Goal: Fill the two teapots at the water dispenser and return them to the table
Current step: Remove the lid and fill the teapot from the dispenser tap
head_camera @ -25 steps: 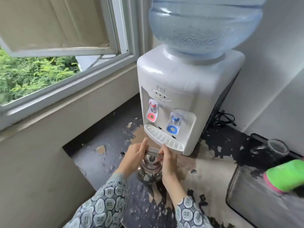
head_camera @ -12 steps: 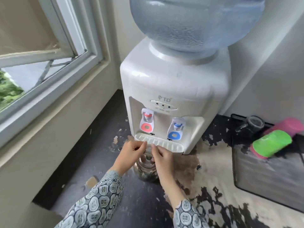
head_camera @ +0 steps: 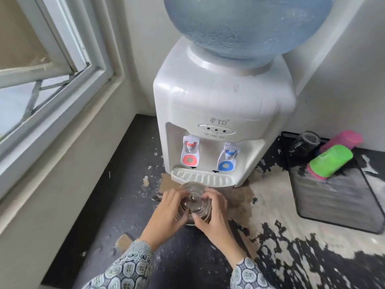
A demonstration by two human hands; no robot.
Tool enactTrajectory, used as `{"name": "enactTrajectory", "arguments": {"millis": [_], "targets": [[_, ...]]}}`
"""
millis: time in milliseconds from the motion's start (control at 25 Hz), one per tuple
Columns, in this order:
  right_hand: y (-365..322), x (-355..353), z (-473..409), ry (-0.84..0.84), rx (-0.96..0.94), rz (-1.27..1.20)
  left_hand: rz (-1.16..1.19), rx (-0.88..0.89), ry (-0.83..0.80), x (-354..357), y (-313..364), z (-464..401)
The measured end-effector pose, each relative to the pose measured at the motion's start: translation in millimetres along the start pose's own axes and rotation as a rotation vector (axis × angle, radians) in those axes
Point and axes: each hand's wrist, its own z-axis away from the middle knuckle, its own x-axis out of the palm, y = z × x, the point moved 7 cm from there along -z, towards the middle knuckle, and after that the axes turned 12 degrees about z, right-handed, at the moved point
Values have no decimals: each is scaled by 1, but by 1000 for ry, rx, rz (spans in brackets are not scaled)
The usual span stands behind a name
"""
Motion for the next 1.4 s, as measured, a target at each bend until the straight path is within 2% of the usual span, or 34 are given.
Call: {"name": "enactTrajectory", "arguments": {"millis": [120,320,400,520,640,840,1120,1200,1280,1400], "targets": [[13,14,11,-79,89,-20,-144,145,-11,7,7,7],[8,4,-8,-23,98,15,-62,74,25,2,1,-2],[1,2,-22,-60,101,241,-69,12,-9,3,-5,-10],[-10,14,-37,-221,17,635,-44,-50,-111,13,-13,-16],[-18,18,-43,-219,-61,696,65,-85,-81,14,-16,-15],[-24,15,-48,-111,-132,533,139,-132,-28,13,-20,-17],[-21,19,-52,-201,-139,353,158,-182,-19,14,-27,-19],[-12,11,-54,-205,29,65,173,-214,-28,15,-29,-20],[12,2,-53,-120,275,-268,181,-236,-47,17,-32,-19],[48,-10,-33,65,507,-467,184,-263,-72,20,-35,-17]]}}
